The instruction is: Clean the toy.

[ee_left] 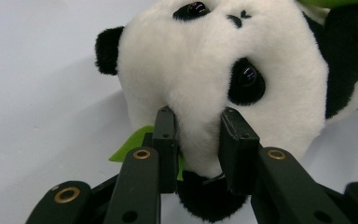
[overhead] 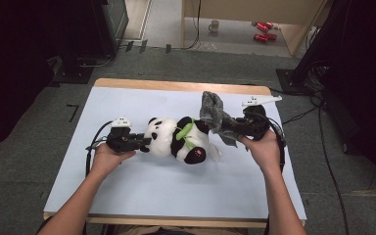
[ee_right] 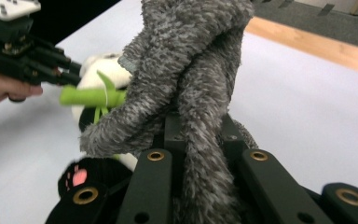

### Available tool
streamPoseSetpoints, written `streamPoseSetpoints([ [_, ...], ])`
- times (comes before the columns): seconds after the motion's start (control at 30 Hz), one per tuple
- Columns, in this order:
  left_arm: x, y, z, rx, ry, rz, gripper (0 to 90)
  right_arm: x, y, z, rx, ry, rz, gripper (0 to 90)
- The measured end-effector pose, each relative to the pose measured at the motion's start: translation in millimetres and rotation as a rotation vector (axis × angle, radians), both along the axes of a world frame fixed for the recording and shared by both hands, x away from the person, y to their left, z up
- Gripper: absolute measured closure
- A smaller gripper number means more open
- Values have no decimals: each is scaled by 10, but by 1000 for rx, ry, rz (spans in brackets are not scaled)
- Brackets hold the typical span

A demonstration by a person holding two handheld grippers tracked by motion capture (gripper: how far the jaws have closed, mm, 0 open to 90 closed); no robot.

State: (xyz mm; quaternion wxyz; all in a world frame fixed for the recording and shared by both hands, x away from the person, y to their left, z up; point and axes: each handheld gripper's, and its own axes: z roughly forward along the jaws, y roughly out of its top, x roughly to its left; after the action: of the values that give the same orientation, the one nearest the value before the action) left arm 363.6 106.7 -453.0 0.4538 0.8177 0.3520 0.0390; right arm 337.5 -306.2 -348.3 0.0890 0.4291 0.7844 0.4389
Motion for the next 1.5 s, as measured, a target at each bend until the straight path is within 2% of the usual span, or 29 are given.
streamPoseSetpoints([
  [0.37,-3,2,-6,-4,-4,0,707,296,335,149,-10,-29,29,799],
  [0.5,-6,3,-8,-7,-3,1,707,369,454,106,-20,-23,41,798],
  [0.63,-6,6,-9,-2,-5,-1,706,428,512,-18,-56,8,39,799],
  [0.8,-4,3,-10,-7,-3,-2,706,434,444,-219,-78,40,25,798],
  [0.87,-5,3,-11,-8,-3,-3,706,420,386,-251,-62,47,12,798],
  [1.1,-11,3,-16,-12,-4,-1,706,385,212,-321,-60,72,-17,798],
  [1.5,-20,-1,-16,-10,-9,-7,706,303,15,-453,-37,96,-36,797],
])
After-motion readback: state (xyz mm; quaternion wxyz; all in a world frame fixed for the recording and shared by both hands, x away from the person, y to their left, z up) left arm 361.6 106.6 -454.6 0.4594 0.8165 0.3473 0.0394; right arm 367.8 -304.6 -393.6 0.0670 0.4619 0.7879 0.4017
